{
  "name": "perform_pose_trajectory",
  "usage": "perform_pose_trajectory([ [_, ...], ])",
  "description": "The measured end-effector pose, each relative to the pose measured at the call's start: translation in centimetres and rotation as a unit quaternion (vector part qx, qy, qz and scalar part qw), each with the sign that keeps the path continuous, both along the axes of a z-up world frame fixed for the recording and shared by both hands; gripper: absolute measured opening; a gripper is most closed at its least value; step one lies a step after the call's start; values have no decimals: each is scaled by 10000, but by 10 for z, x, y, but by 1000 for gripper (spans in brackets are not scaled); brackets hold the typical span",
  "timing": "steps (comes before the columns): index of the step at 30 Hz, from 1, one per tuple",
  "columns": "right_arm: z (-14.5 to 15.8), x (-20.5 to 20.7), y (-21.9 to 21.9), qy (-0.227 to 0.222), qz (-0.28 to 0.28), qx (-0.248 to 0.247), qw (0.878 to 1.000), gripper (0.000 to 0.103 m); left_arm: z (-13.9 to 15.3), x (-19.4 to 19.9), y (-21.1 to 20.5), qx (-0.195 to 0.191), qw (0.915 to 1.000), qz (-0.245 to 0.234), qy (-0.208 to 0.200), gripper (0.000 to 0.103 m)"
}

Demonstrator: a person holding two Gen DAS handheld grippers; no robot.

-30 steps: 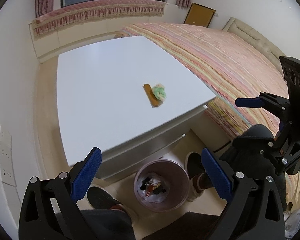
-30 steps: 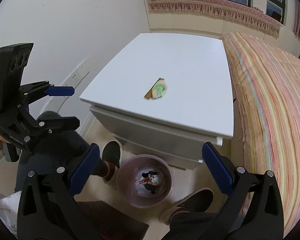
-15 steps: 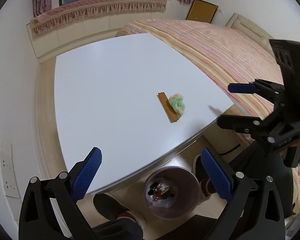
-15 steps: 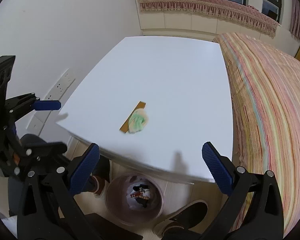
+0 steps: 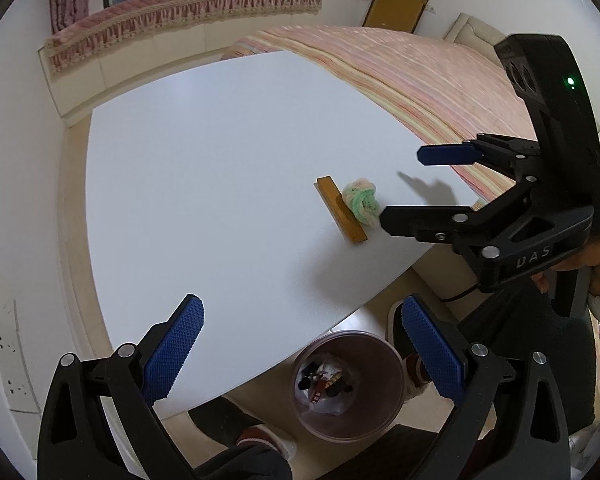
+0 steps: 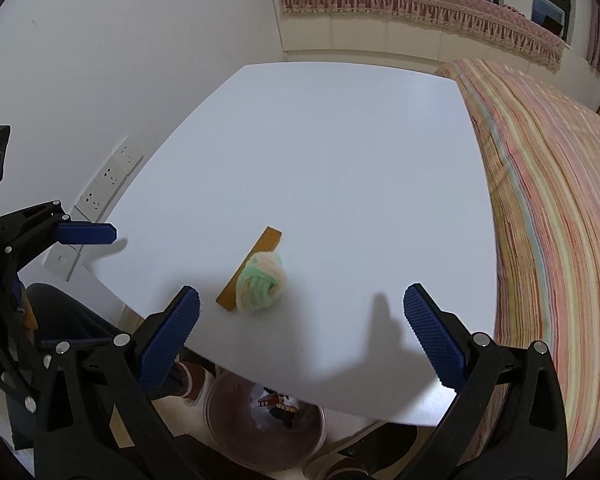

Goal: Collect trash
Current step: 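Grasp the green item with the right tool while the left tool grasps the wooden stick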

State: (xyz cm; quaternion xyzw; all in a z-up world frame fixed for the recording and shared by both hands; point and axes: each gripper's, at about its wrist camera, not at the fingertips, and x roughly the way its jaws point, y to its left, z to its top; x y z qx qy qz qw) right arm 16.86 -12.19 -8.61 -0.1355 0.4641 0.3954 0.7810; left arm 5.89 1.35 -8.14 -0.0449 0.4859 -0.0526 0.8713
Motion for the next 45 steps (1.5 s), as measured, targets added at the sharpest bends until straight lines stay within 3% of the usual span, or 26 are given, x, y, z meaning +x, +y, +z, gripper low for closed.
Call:
perform_pose_trajectory([
  [6, -5, 1, 9, -3, 111, -65, 9999, 83, -3, 4, -1, -14, 10000, -28, 28, 96],
  [15, -9, 2, 13, -40, 221, -117, 9997, 45, -6, 14, -7, -22, 10000, -39, 21, 96],
  [19, -9, 6, 10, -27, 203, -103, 9997, 23, -8, 19, -10, -19, 10000, -28, 4, 96],
  [32, -3, 19, -6, -84, -93, 24, 9999, 21, -15, 45, -27, 247, 9990, 335, -170, 94],
  [34, -2, 21, -9, -88, -126, 31, 9999, 21, -19, 50, -28, 327, 9986, 395, -92, 73],
  [36, -1, 22, -9, -85, -141, 42, 9999, 21, -17, 51, -29, 429, 9980, 436, -136, 66],
  [43, -1, 18, -8, -68, -148, 61, 9998, 21, -12, 53, -21, 359, 9986, 372, -76, 19],
  [45, 0, 19, -9, -55, -135, 68, 9999, 21, -12, 56, -19, 291, 9990, 324, -40, 12],
])
